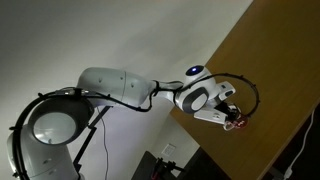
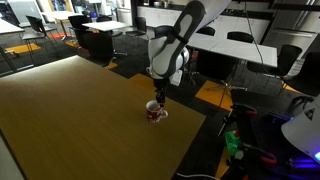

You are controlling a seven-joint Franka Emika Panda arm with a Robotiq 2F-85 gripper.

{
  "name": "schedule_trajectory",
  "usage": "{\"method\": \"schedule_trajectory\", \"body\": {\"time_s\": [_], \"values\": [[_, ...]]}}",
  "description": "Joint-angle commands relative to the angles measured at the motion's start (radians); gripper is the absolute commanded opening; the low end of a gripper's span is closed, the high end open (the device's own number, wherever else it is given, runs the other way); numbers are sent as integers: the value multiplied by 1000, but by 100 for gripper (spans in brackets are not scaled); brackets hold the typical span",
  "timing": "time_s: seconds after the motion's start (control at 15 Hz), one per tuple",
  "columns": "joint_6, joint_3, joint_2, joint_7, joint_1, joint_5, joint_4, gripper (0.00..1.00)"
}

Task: Remove the marker out of the cup and put it on the table

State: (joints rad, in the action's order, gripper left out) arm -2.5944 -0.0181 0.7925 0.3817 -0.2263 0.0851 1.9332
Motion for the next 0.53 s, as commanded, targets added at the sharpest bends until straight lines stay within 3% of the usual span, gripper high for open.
{"method": "schedule_trajectory", "body": {"time_s": [0.0, 0.47], "values": [[7, 7, 7, -44, -2, -24, -19, 31], [7, 6, 11, -44, -2, -26, -15, 35]]}}
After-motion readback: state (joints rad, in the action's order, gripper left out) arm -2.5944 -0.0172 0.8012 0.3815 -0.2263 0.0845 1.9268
